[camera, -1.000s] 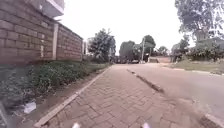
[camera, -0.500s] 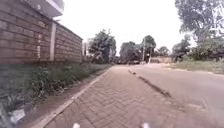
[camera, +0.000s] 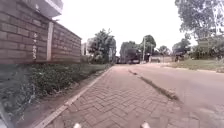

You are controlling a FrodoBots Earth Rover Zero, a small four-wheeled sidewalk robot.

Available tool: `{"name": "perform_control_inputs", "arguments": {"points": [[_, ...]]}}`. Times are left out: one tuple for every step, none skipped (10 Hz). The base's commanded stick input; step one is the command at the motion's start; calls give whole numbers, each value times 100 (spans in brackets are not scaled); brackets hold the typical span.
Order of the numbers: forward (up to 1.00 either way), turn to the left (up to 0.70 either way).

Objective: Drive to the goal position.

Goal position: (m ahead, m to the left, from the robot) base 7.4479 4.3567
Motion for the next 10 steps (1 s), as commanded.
{"name": "perform_control_inputs", "arguments": {"points": [[50, 0], [50, 0], [50, 0], [50, 0], [50, 0], [50, 0], [50, 0], [50, 0], [50, 0], [50, 0]]}}
